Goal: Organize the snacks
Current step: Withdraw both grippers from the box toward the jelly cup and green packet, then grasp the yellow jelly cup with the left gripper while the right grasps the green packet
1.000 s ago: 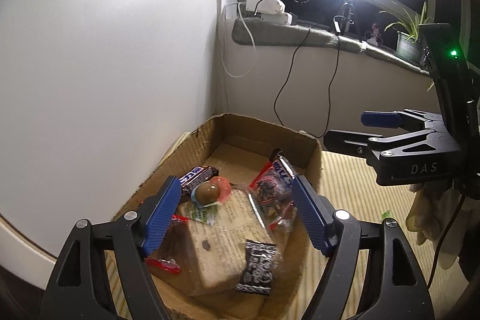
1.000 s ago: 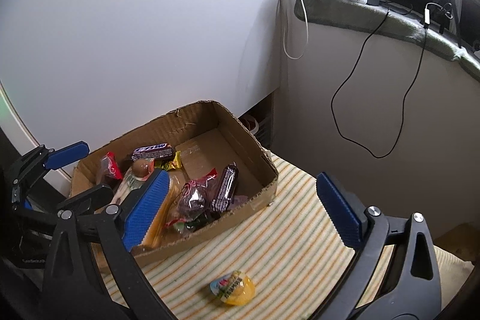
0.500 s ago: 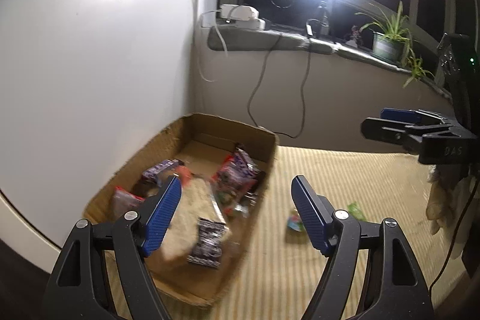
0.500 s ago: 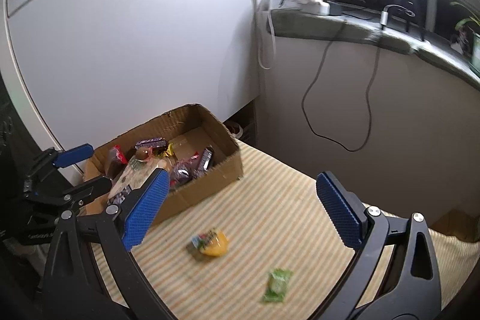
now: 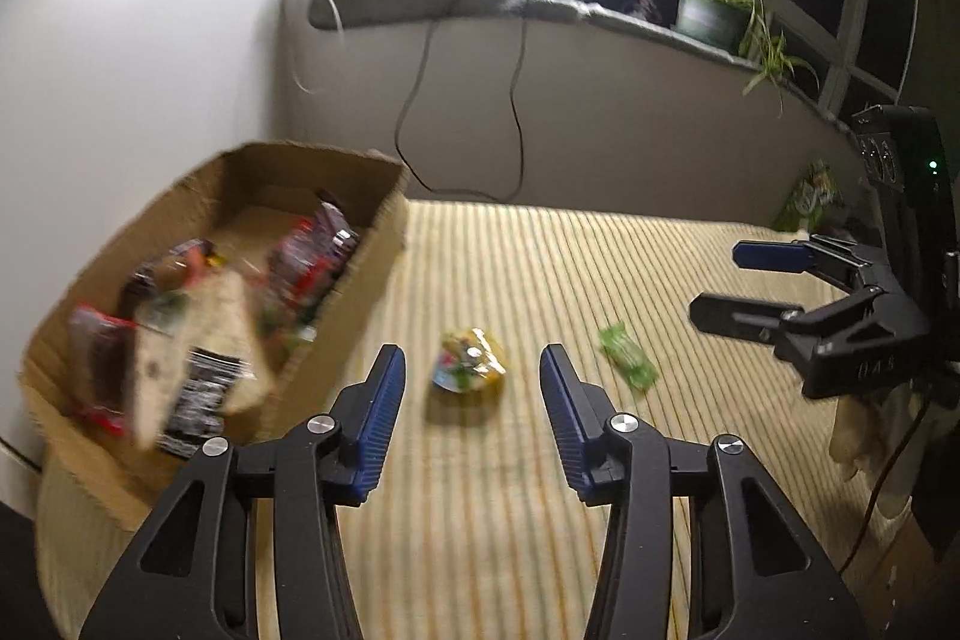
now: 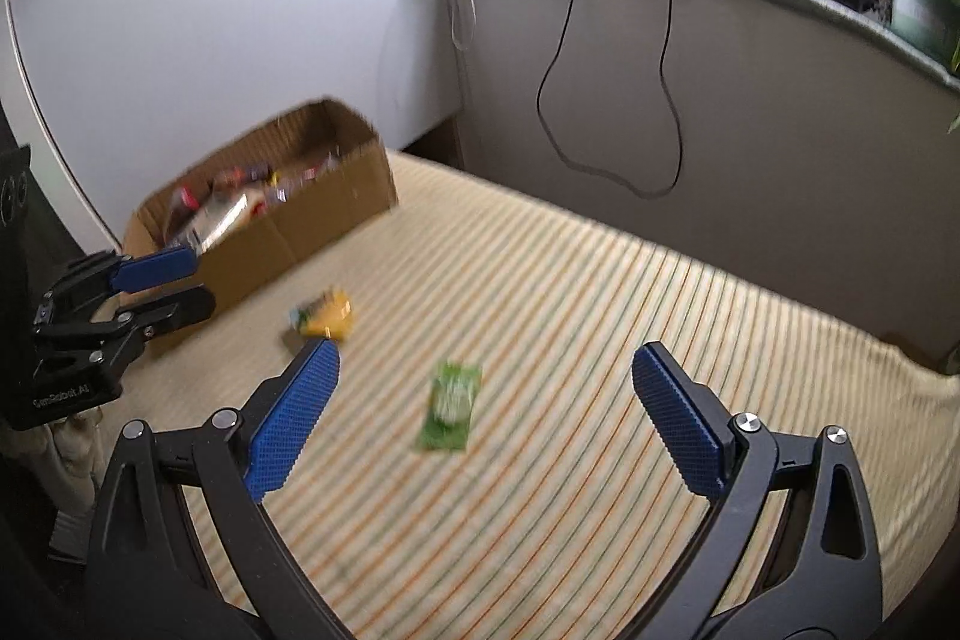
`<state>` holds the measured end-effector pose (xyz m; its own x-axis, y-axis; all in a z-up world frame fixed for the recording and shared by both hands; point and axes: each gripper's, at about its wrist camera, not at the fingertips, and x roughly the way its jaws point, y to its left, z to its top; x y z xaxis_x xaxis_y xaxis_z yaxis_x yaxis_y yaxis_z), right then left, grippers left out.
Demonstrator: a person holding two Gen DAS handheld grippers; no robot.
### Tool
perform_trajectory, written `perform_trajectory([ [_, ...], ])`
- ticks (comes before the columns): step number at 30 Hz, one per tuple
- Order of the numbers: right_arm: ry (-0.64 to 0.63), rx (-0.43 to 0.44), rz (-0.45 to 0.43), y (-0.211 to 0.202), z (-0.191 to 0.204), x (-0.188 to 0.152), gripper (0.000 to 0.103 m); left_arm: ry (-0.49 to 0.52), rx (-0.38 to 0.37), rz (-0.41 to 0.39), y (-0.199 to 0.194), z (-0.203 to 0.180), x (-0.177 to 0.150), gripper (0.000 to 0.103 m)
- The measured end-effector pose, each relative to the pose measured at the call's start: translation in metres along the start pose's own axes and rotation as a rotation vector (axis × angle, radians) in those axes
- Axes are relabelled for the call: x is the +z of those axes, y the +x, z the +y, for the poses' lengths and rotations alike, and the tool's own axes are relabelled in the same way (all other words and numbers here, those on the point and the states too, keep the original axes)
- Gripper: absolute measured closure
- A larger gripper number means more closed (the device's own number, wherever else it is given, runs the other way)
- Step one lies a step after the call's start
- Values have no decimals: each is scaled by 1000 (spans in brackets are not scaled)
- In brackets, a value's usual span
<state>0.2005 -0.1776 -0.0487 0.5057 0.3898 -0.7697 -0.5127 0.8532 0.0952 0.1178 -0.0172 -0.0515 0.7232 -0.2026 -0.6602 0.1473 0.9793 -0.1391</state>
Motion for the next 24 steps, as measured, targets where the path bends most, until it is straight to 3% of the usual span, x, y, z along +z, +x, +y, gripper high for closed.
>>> perform_trajectory([
  [9,-22,44,85,33,8,-16,10,10,10,74,38,-11,-2,59],
  [12,-26,47,120,45,11,-19,27,5,20,83,43,-10,-3,59],
  [16,-30,39,154,58,15,-21,29,0,32,99,51,-6,-5,59],
  [19,-35,40,172,67,18,-20,38,-8,32,109,56,-3,-5,60],
  [22,-57,17,177,71,24,-20,39,-14,29,116,58,-1,-5,65],
  [24,-72,-3,178,72,26,-20,48,-18,27,120,60,1,-5,68],
])
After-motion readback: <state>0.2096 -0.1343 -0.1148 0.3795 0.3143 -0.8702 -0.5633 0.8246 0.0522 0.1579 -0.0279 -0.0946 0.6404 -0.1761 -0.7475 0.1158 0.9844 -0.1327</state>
